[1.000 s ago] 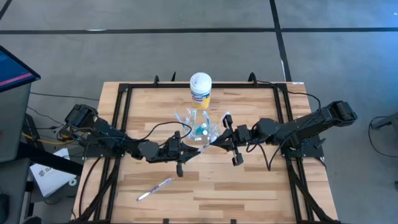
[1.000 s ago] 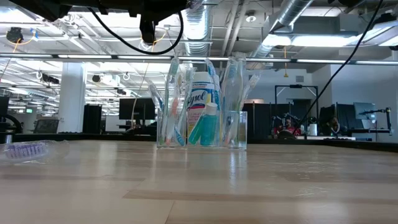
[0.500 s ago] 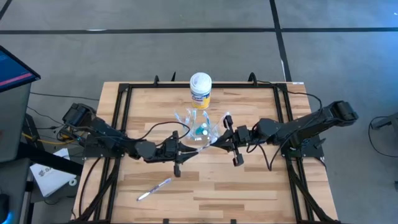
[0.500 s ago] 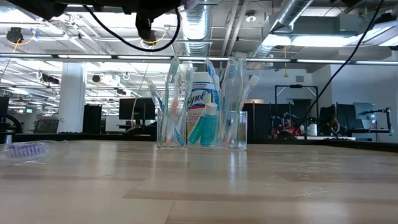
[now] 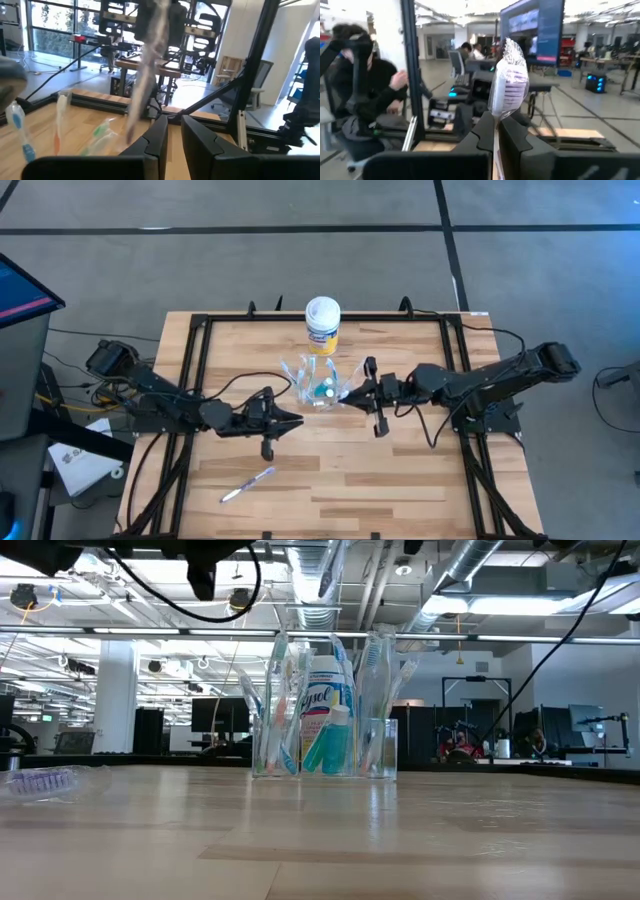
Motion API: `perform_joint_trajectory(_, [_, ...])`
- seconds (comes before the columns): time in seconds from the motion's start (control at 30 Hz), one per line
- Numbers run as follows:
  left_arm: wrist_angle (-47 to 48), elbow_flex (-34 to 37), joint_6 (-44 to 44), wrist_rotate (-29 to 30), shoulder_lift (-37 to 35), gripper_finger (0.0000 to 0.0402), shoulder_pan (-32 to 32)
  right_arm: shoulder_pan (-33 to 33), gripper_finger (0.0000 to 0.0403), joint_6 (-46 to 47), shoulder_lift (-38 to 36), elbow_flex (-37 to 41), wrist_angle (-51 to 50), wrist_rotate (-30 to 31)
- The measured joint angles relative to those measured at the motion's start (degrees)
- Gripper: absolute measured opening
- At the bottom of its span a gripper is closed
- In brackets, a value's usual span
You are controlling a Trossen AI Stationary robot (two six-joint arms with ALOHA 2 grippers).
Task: Pick & Place toothbrushing station
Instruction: Put the top purple toothbrush into the transparent organizer
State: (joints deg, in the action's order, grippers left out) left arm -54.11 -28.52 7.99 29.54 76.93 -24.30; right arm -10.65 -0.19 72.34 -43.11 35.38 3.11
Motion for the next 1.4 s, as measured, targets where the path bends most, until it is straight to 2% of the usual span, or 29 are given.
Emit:
perform_joint_trajectory(0.3, [0.0,1.7,1.5,0.0,-2.0,0.0049,-0.5,3.4,0.0000,0.5,-1.4,-0.1,-3.5,0.7])
perform_joint_trajectory(0.47, [0.0,1.7,1.5,0.0,-2.0,0.0049,-0.5,4.7,0.0000,0.7,-3.9,-0.1,-9.7,5.7])
perform_joint_trajectory(0.77, [0.0,1.7,1.5,0.0,-2.0,0.0049,-0.5,6.5,0.0000,0.7,-6.9,-0.1,-15.3,9.9])
perform_joint_trajectory(1.17, [0.0,1.7,1.5,0.0,-2.0,0.0049,-0.4,9.8,0.0000,1.8,-4.4,-0.1,-19.8,10.3])
perform_joint_trajectory(1.4, [0.0,1.7,1.7,0.0,-2.0,0.0049,-0.4,10.2,0.0000,2.4,-4.5,1.4,-18.7,10.3])
